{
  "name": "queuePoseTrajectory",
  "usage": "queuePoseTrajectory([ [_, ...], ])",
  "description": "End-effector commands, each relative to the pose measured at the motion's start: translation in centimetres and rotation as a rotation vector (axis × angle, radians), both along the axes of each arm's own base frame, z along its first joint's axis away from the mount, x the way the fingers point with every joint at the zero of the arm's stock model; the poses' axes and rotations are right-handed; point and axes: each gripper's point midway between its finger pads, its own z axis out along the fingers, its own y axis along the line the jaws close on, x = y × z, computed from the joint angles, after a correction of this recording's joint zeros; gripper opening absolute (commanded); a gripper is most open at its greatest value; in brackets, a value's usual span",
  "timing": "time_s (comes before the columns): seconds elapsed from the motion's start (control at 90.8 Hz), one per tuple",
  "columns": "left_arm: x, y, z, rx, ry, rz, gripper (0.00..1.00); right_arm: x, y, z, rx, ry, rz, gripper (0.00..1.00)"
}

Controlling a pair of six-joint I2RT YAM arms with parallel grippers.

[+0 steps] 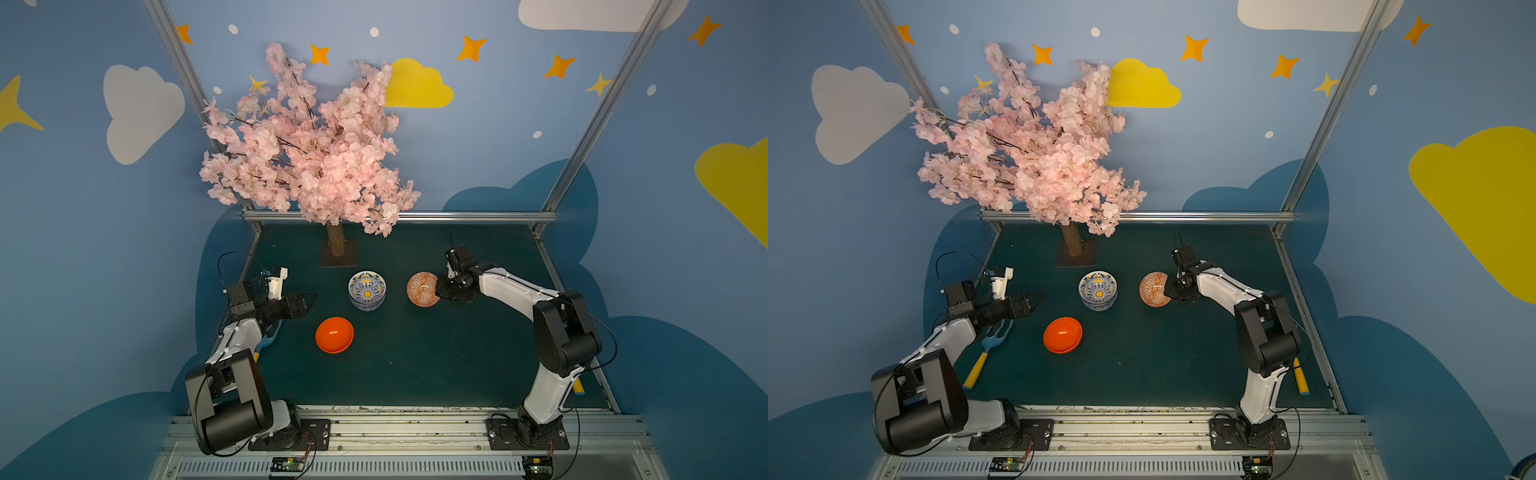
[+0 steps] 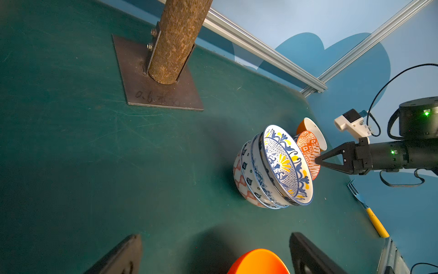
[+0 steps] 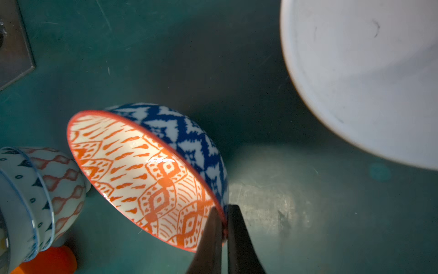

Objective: Stack the bowls
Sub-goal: Move the bowl to the center of the board.

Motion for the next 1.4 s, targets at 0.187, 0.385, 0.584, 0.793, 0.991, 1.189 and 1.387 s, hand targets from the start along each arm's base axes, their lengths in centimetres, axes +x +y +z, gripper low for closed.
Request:
queuePoseTrajectory([
  [0.187, 0.2, -0.2, 0.7, -0.008, -0.016, -0.016, 1.00, -1.7, 1.1, 1.9, 0.041, 0.028, 0.002, 0.03],
  [0.385, 0.2, -0.2, 0.6, -0.007, -0.015, -0.016, 1.00, -2.5, 2.0, 2.2, 0.085, 0.050, 0.011, 0.03],
  [0.584, 0.2, -0.3, 0.6, -0.004, -0.015, -0.017, 1.00, -2.7, 0.9, 2.3, 0.048, 0.050, -0.025, 0.04],
  [0.793, 0.1, -0.2, 0.6, -0.004, -0.014, -0.015, 1.00, -3.2, 0.3, 2.1, 0.027, 0.060, -0.047, 0.10],
  [0.991, 0.1, -0.3, 0.6, -0.002, -0.016, -0.016, 1.00, -3.2, 0.5, 1.4, 0.030, 0.087, -0.039, 0.16],
  [1.189, 0.1, -0.3, 0.7, 0.000, -0.019, -0.017, 1.00, -3.1, 0.3, 1.0, 0.009, 0.101, -0.039, 0.30],
  [1.387, 0.1, -0.3, 0.6, -0.001, -0.017, -0.016, 1.00, -3.5, -0.2, 1.2, -0.010, 0.099, -0.041, 0.40],
])
